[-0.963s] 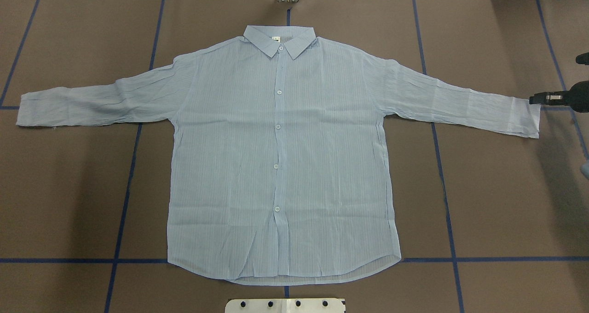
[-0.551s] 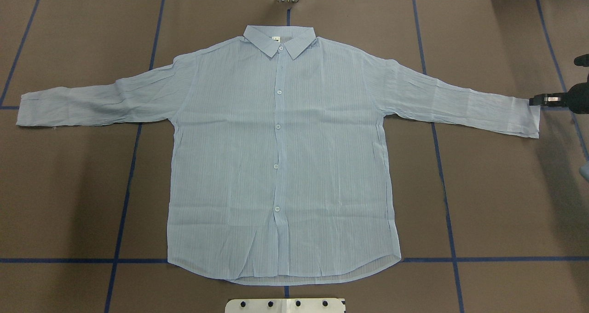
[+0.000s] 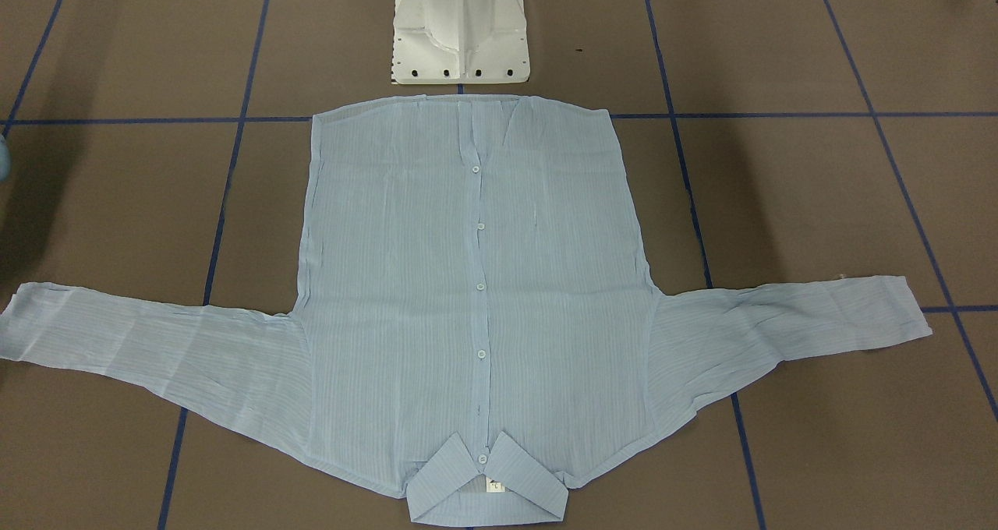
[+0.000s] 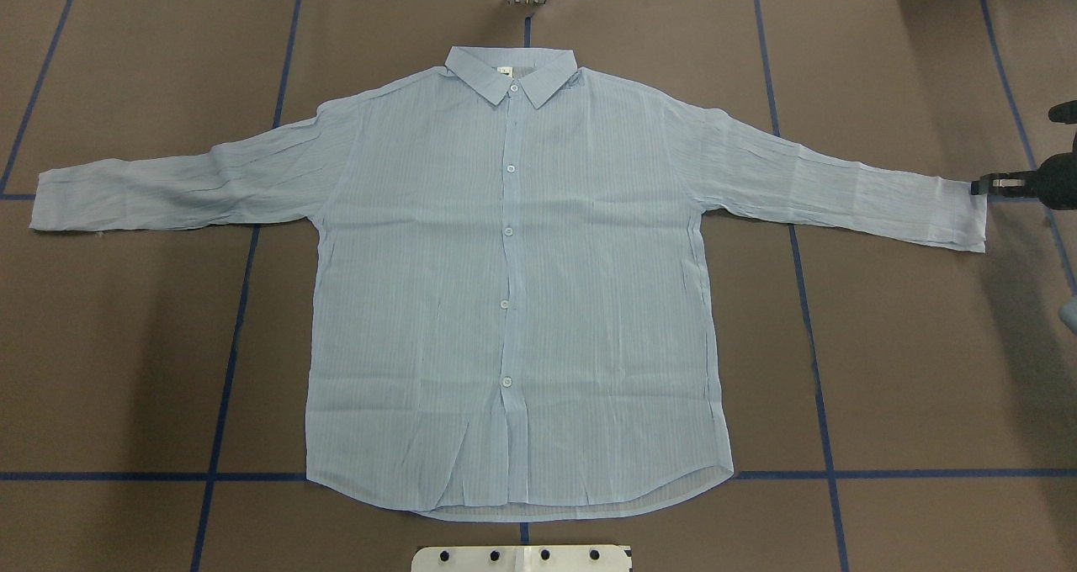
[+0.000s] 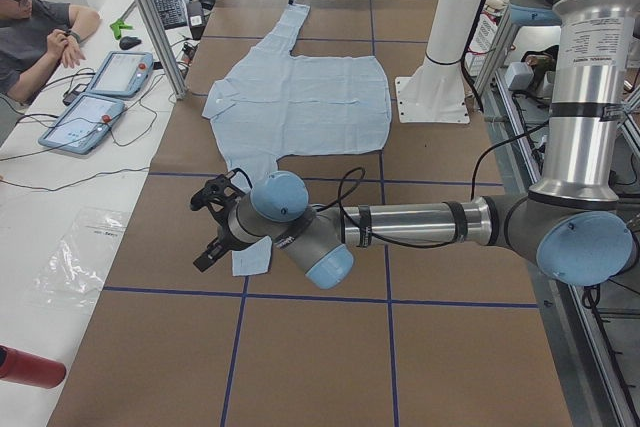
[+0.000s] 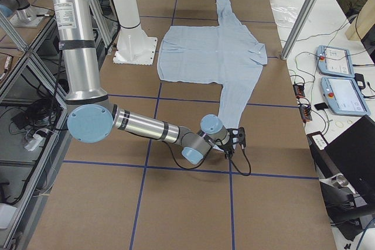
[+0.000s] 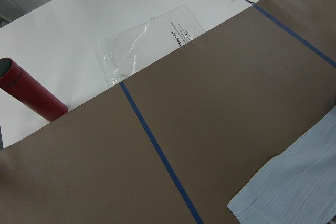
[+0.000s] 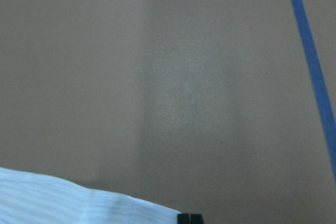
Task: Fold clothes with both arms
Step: 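Grasp the cuff of the sleeve nearest the right gripper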
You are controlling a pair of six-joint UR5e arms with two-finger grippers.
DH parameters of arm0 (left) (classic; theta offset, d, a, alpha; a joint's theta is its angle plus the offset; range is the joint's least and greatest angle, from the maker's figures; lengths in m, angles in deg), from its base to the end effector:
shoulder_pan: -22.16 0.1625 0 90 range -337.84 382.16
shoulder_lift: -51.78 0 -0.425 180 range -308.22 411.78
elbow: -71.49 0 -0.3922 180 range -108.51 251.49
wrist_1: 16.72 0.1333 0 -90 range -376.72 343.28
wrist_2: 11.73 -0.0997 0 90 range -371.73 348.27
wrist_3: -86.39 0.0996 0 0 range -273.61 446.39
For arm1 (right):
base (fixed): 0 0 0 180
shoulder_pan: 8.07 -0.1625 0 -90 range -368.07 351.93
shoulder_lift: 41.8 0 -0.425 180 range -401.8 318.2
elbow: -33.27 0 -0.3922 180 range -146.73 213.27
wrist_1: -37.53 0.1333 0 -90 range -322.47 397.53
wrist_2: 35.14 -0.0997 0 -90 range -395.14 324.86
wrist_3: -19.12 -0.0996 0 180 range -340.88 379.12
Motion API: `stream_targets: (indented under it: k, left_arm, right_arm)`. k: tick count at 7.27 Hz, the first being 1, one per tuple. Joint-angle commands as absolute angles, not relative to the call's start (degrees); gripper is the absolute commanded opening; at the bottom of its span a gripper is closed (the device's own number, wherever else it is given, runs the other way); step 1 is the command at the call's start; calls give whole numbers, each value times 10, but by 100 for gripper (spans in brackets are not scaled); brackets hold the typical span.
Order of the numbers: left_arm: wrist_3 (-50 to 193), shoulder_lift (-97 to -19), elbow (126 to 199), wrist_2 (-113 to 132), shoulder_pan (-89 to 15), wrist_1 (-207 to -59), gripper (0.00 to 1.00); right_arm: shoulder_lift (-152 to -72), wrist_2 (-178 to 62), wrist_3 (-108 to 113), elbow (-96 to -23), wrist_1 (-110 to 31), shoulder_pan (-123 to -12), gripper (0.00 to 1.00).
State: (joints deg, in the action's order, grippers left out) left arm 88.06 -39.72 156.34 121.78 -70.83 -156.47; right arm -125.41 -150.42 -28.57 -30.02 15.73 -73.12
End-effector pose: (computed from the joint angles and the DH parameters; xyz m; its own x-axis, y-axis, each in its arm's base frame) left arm -0.0920 -0.5196 0.5906 0.7509 0.4776 -0.4562 0.0143 0.6788 0.7342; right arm -0.1492 -0.5358 0.7075 0.6711 -0.0004 0.7413 -0.3170 0.9038 0.2875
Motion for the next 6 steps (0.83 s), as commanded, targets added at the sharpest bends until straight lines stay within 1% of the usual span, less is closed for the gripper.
stream_targets:
  k: [1, 3, 4, 6]
  left_arm:
    - [881, -397, 1563, 1218, -708, -1565, 100]
    - [881, -397, 1564, 1218, -708, -1565, 100]
    - [881, -397, 1564, 1219, -708, -1565, 100]
    - [881, -395, 1564, 1219, -708, -1565, 100]
  right_arm:
    - [-1256, -1505, -287, -312, 157, -732, 0]
    - [-1257, -1519, -296, -361, 141, -748, 0]
    - [-1254, -1519, -330, -409, 99, -750, 0]
    - [-1253, -1494, -407, -544, -28, -749, 0]
